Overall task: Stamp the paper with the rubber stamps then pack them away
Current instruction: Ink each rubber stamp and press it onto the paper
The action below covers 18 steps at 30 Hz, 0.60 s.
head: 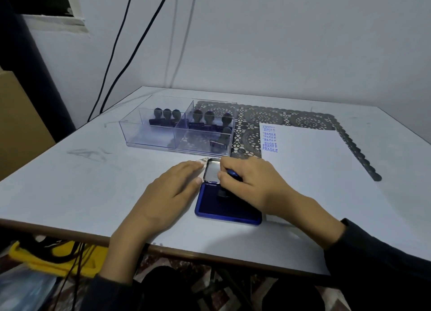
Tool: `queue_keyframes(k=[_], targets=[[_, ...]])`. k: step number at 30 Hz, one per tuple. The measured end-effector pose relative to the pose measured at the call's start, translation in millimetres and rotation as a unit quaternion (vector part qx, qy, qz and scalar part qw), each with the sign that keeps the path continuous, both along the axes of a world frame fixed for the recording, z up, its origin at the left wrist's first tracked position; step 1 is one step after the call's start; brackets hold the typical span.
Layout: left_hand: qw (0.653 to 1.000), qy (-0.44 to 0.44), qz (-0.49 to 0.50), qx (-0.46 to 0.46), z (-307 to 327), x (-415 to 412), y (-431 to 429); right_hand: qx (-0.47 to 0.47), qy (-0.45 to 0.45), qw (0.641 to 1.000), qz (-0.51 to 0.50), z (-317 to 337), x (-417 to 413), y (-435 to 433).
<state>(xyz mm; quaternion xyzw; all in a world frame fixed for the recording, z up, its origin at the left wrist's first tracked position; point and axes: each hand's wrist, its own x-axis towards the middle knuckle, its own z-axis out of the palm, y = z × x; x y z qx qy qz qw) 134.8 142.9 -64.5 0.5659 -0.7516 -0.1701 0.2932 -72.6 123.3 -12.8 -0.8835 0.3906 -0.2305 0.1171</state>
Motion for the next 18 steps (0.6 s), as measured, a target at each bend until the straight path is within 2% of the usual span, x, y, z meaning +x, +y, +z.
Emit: queue_keyframes(k=[5,8,14,18], targets=[[1.000,0.006,0.002,-0.002,0.0,-0.7,0.9,-0.030,-0.033,0.999,0.002,-8.1,2.2,5.9],[1.000,0.006,0.003,0.001,-0.9,-0.7,0.1,-0.059,-0.022,0.998,0.011,-12.2,3.2,11.2],[1.000,0.009,0.001,-0.001,-1.4,0.3,0.1,-0.039,-0.028,0.999,-0.002,-10.3,3.4,11.1],[0.997,0.066,-0.031,0.002,3.2,-1.9,-2.1,-0.023,-0.010,1.000,-0.018,-3.1,2.7,10.5]])
